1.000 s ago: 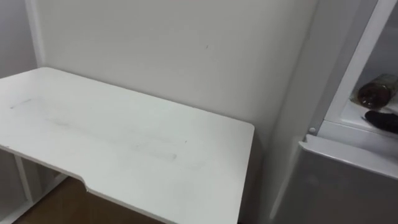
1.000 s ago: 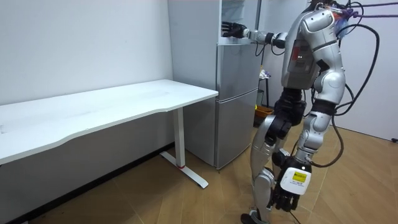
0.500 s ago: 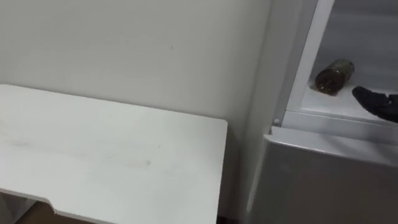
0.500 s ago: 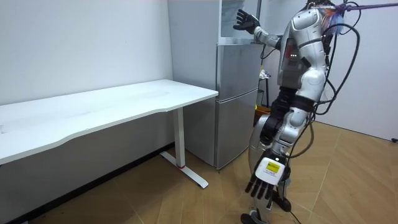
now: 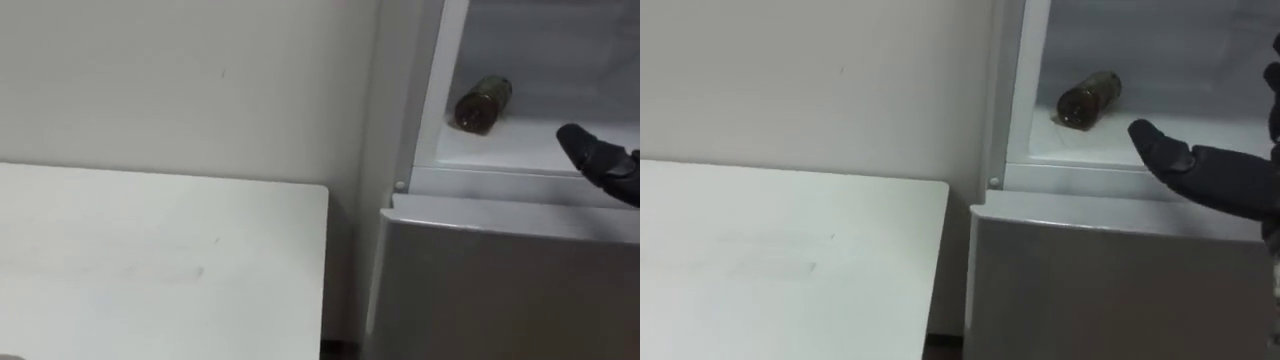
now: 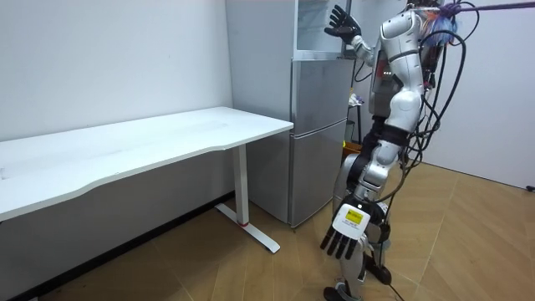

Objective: Put the bottle in the upper fridge

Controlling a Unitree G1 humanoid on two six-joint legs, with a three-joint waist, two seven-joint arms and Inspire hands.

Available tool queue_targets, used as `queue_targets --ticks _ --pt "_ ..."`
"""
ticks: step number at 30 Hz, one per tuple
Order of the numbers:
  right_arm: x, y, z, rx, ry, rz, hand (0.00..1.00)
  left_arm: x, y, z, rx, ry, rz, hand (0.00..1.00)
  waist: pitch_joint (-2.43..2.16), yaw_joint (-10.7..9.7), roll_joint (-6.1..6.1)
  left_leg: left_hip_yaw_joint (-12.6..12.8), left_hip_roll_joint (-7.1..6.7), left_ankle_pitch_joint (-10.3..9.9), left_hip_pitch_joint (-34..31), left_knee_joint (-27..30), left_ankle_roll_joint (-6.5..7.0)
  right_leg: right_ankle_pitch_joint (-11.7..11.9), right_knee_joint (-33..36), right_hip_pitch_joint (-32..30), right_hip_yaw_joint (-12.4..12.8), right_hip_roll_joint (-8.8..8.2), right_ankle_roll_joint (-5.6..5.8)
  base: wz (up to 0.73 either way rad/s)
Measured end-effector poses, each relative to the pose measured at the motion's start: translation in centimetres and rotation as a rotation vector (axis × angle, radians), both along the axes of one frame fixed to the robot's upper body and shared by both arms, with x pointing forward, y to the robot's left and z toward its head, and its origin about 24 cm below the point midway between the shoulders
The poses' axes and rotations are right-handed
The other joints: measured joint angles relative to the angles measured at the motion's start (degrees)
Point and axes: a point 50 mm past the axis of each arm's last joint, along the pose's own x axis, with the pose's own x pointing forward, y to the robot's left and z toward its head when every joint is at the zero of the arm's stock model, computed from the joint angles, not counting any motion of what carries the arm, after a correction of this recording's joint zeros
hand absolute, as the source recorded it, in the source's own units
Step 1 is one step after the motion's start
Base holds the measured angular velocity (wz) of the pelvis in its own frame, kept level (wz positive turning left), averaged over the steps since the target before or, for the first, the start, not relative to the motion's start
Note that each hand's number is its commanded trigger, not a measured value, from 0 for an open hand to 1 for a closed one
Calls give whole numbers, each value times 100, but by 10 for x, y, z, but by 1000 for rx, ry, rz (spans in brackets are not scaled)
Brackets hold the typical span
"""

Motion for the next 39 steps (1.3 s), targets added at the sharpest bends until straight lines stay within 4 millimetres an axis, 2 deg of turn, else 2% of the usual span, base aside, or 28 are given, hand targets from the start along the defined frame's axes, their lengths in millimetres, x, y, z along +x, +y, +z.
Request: queue_targets --ticks 6,10,16,20,27,30,33,37,39 --pt "-23 1 -20 166 39 150 0 0 -2 0 -7 -5 -1 0 -36 -39 56 79 12 -13 28 11 -6 -3 -24 -3 95 19 -3 -6" --pt "-30 -3 -34 214 77 161 0 -1 -3 -1 -8 -18 -4 0 -28 -113 69 175 13 -23 91 -6 -3 -3 -8 -16 207 23 -3 -15" --pt "-45 -8 -59 260 162 112 0 -3 -13 -4 -33 -15 8 0 -45 -168 105 363 41 -123 69 48 3 -2 17 -100 382 42 6 -16" --pt "-52 -14 -85 320 249 52 0 -4 -15 -5 -32 -14 9 0 -49 -222 115 413 46 -151 74 47 7 -10 48 -123 411 36 19 -5" --pt "-66 -27 -133 411 431 -73 0 -11 -22 -7 -48 3 45 0 -35 -327 219 490 34 -170 93 29 15 -20 111 -200 522 26 34 -6" --pt "-72 -35 -150 438 497 -144 0 -12 -23 -7 -51 3 48 0 -59 -443 280 501 19 -179 69 29 28 -28 115 -261 528 10 48 -2" --pt "-79 -45 -166 472 557 -227 0 -13 -24 -7 -52 5 49 0 -61 -516 282 524 21 -177 78 33 29 -27 129 -270 548 11 47 -4" --pt "-89 -56 -187 516 636 -344 0 -13 -25 -7 -55 3 51 0 -59 -489 239 616 18 -177 128 29 29 -55 189 -277 661 11 62 -11" --pt "-101 -62 -201 551 692 -431 0 -13 -24 -7 -53 -3 69 0 -46 -511 200 623 9 -177 156 16 29 -59 188 -273 667 4 67 0"
